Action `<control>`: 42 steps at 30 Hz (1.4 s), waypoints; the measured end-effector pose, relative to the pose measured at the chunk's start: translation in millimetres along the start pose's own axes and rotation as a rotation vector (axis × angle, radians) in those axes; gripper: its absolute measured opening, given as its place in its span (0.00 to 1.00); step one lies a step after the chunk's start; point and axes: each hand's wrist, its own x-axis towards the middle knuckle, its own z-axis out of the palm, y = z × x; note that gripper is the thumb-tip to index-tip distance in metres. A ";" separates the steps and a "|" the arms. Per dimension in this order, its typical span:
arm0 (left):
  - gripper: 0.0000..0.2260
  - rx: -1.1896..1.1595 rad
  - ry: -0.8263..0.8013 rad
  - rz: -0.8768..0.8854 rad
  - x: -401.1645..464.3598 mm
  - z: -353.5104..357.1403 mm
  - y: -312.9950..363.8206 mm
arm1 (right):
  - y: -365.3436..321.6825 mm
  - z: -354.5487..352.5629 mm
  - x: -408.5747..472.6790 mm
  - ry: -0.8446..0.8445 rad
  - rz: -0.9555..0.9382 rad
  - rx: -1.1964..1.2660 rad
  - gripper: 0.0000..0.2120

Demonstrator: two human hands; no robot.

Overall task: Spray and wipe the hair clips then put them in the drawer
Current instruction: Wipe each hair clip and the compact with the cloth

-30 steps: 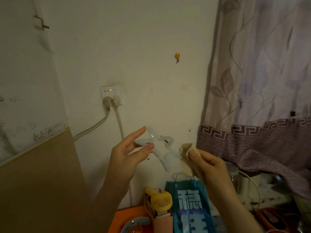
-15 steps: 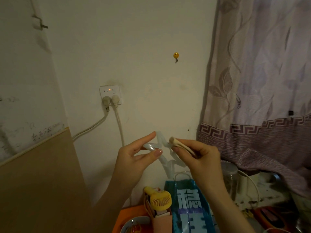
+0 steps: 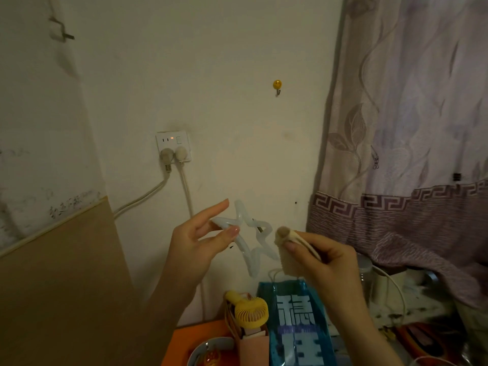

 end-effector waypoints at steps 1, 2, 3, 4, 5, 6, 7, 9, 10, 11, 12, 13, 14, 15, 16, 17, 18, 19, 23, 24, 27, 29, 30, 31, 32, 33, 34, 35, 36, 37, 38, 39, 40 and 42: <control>0.22 0.008 -0.016 -0.008 0.1 -1.1 1.1 | -1.9 -2.3 1.8 0.003 0.005 0.023 0.11; 0.23 0.018 -0.036 -0.017 0.1 -1.9 1.9 | -4.4 -4.3 4.3 -0.001 0.006 0.038 0.11; 0.24 0.032 -0.059 -0.027 0.0 -2.3 2.4 | -7.6 -5.4 7.6 -0.012 0.007 0.049 0.10; 0.24 0.047 -0.085 -0.036 -0.5 -2.4 2.6 | -11.1 -6.0 11.2 -0.030 0.006 0.056 0.10; 0.25 0.059 -0.107 -0.042 -0.9 -1.9 2.9 | -14.9 -6.0 15.3 -0.057 0.005 0.057 0.11; 0.25 0.067 -0.126 -0.047 -1.5 -1.1 3.2 | -18.4 -5.5 19.6 -0.087 0.002 0.053 0.13; 0.25 0.072 -0.141 -0.053 -1.9 0.0 3.2 | -21.5 -4.7 24.2 -0.119 0.002 0.044 0.14; 0.25 0.076 -0.163 -0.061 -2.6 2.4 2.9 | -26.1 -1.9 32.9 -0.182 0.010 0.034 0.14; 0.26 0.076 -0.172 -0.064 -2.9 3.4 2.8 | -27.6 -0.1 36.4 -0.215 0.023 0.032 0.14; 0.26 0.075 -0.181 -0.066 -3.1 4.3 3.0 | -29.0 2.1 38.9 -0.253 0.041 0.030 0.14; 0.26 0.073 -0.189 -0.066 -3.1 4.9 3.2 | -29.9 4.4 40.2 -0.294 0.062 0.030 0.15; 0.27 0.072 -0.195 -0.065 -2.9 5.2 3.5 | -30.0 6.9 40.6 -0.331 0.083 0.032 0.16; 0.27 0.070 -0.200 -0.065 -2.7 5.3 3.8 | -29.7 9.2 40.0 -0.355 0.097 0.033 0.17; 0.28 0.066 -0.201 -0.066 -2.4 5.4 3.9 | -29.0 11.2 38.6 -0.361 0.101 0.035 0.18; 0.28 0.059 -0.197 -0.066 -2.3 5.4 3.8 | -28.3 13.2 36.9 -0.350 0.099 0.037 0.18; 0.28 0.054 -0.193 -0.065 -2.2 5.4 3.6 | -27.6 14.8 35.1 -0.327 0.092 0.035 0.16; 0.28 0.053 -0.193 -0.064 -2.2 5.4 3.1 | -27.0 16.6 33.6 -0.301 0.086 0.029 0.15; 0.28 0.054 -0.199 -0.062 -2.5 5.3 2.6 | -26.1 18.3 32.6 -0.276 0.085 0.025 0.13; 0.27 0.045 -0.223 -0.069 -3.7 5.6 0.3 | -24.8 21.6 31.6 -0.251 0.064 0.015 0.10; 0.27 0.048 -0.226 -0.072 -3.7 5.6 -0.3 | -24.8 21.6 31.3 -0.247 0.064 0.016 0.10; 0.24 0.062 -0.233 -0.080 -3.0 5.3 -2.5 | -20.9 20.9 31.6 -0.234 0.091 0.025 0.11; 0.23 0.069 -0.235 -0.087 -2.5 3.3 -4.5 | -18.7 21.0 31.9 -0.216 0.120 0.060 0.11; 0.24 0.075 -0.239 -0.095 -2.6 2.1 -5.1 | -17.6 20.1 32.1 -0.195 0.135 0.080 0.11; 0.24 0.078 -0.244 -0.105 -2.9 0.4 -5.3 | -16.6 18.3 32.5 -0.170 0.151 0.095 0.12; 0.25 0.074 -0.247 -0.114 -2.9 -1.3 -5.7 | -15.6 15.6 33.0 -0.149 0.170 0.106 0.12; 0.25 0.067 -0.251 -0.118 -2.7 -3.5 -6.6 | -14.7 12.6 33.4 -0.137 0.189 0.114 0.13; 0.24 0.060 -0.253 -0.119 -2.1 -5.8 -7.6 | -13.5 9.4 33.7 -0.134 0.209 0.123 0.13; 0.23 0.054 -0.255 -0.118 -1.5 -7.9 -8.8 | -12.0 6.4 33.6 -0.135 0.229 0.133 0.13; 0.22 0.046 -0.255 -0.119 -0.7 -9.9 -10.0 | -10.2 3.8 33.2 -0.137 0.251 0.145 0.13; 0.21 0.038 -0.256 -0.122 0.1 -11.6 -11.4 | -8.3 1.5 32.3 -0.140 0.277 0.155 0.13; 0.20 0.032 -0.259 -0.125 0.7 -13.2 -12.3 | -6.2 -0.2 31.0 -0.145 0.305 0.161 0.12; 0.18 0.029 -0.266 -0.127 1.2 -14.3 -13.0 | -4.1 -1.6 29.2 -0.155 0.334 0.162 0.12; 0.16 0.027 -0.277 -0.129 1.7 -14.8 -13.6 | -2.0 -2.4 27.4 -0.178 0.361 0.164 0.11; 0.14 0.018 -0.295 -0.138 2.1 -14.8 -14.0 | 1.4 -3.1 22.9 -0.254 0.405 0.171 0.12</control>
